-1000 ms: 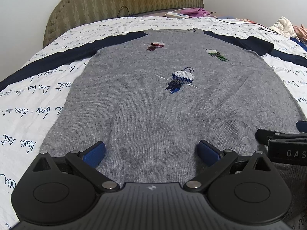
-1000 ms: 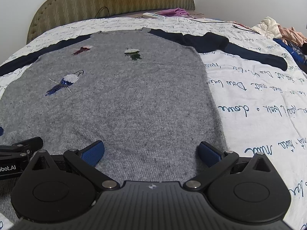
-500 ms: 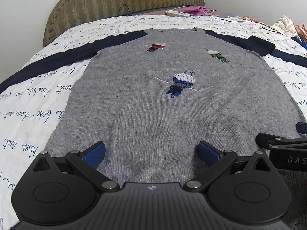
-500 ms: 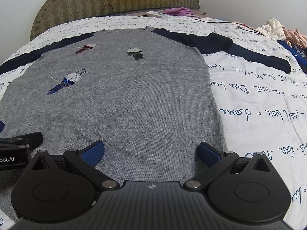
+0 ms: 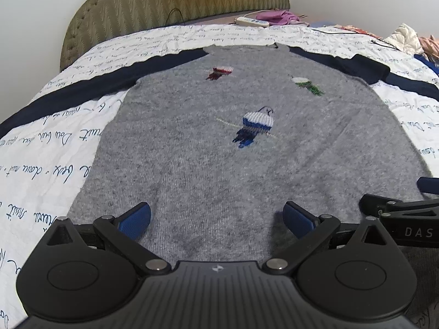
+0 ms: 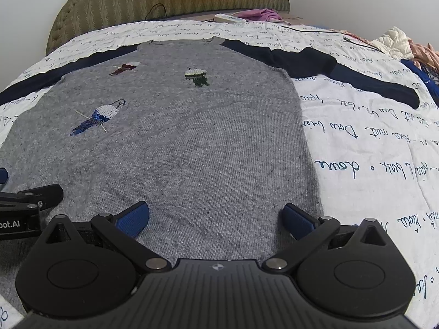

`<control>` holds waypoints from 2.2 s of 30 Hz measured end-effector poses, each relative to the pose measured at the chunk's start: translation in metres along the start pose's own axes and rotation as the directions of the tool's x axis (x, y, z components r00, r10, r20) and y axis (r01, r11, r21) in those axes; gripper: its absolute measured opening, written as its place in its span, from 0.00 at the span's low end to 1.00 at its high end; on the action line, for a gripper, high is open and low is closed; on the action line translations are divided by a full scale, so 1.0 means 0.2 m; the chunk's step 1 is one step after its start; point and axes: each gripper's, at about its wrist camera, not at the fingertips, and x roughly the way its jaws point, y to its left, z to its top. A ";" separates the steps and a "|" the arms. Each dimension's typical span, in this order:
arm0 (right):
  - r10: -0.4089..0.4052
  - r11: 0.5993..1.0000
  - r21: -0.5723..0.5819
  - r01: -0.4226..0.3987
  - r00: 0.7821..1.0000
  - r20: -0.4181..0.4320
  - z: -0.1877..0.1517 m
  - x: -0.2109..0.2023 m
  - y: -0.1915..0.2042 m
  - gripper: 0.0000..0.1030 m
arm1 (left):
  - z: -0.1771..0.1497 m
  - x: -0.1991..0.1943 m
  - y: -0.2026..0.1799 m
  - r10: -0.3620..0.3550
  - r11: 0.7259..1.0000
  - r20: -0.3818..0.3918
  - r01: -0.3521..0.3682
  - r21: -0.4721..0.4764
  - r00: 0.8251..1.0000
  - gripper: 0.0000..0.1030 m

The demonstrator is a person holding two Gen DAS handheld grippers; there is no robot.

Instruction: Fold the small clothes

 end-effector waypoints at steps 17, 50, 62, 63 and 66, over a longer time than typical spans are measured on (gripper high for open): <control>0.037 0.999 -0.031 -0.037 0.999 0.026 0.07 -0.05 0.01 1.00 | 0.08 0.02 0.02 0.035 0.999 0.016 -0.034 -0.013 0.999 1.00; 0.085 0.988 0.122 -0.098 0.990 0.113 0.58 0.15 -0.78 0.90 | 0.41 0.30 -0.07 -0.036 0.999 -0.008 0.036 0.014 0.999 1.00; -0.083 0.509 0.826 -0.242 0.941 0.327 0.49 0.39 -2.05 0.67 | 0.57 0.48 -0.19 -0.049 0.999 -0.031 0.049 -0.002 0.998 1.00; -0.066 0.469 0.838 -0.278 0.935 0.347 0.46 0.42 -2.08 0.65 | 0.58 0.49 -0.20 -0.047 0.999 -0.034 0.047 -0.005 0.998 1.00; -0.039 0.396 0.865 -0.308 0.936 0.351 0.42 0.51 -2.10 0.59 | 0.60 0.52 -0.24 -0.040 0.999 -0.042 0.040 0.009 0.998 1.00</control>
